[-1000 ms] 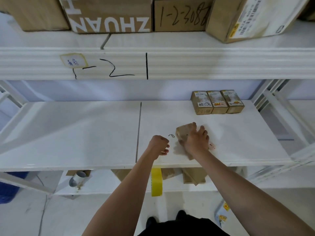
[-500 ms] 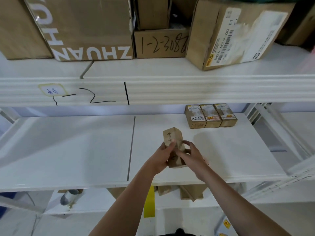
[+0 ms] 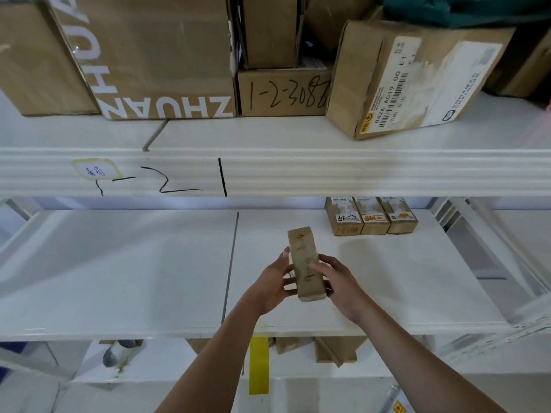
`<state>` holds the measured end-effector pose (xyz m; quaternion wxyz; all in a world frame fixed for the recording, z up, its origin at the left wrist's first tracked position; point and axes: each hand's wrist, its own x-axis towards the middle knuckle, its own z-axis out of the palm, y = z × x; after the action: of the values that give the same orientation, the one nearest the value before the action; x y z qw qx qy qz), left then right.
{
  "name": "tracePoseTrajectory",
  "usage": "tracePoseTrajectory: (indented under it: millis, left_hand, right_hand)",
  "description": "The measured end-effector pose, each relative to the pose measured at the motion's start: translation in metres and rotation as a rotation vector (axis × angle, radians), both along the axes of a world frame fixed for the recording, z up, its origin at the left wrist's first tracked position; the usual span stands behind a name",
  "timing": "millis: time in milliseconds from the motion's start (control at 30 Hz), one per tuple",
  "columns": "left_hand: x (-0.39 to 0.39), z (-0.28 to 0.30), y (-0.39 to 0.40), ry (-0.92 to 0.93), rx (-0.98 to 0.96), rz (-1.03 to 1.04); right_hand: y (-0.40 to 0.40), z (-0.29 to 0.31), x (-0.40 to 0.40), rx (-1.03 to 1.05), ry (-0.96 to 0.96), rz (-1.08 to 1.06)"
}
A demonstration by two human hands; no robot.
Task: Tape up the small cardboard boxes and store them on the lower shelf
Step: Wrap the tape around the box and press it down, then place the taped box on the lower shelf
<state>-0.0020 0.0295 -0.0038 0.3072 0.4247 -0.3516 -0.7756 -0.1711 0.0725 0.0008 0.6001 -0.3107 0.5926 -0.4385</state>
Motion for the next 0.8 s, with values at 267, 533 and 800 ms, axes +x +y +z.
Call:
tracePoseTrajectory:
  millis: [267, 533, 800]
  left_hand:
    - [0.012, -0.008, 0.000, 0.021, 0.017, 0.116]
    - [0.019, -0.002, -0.003, -0.139, -0.128, 0.173]
    - [0.025, 0.018, -0.004, -0.286, -0.129, 0.253]
  right_hand:
    - [-0.008, 0.007, 0.008, 0.121, -0.088, 0.000]
    - [-0.017, 0.026, 0.043, 0.001, 0.250, 0.134]
    - [-0.015, 0.032, 0.081, -0.022, 0.385, -0.048]
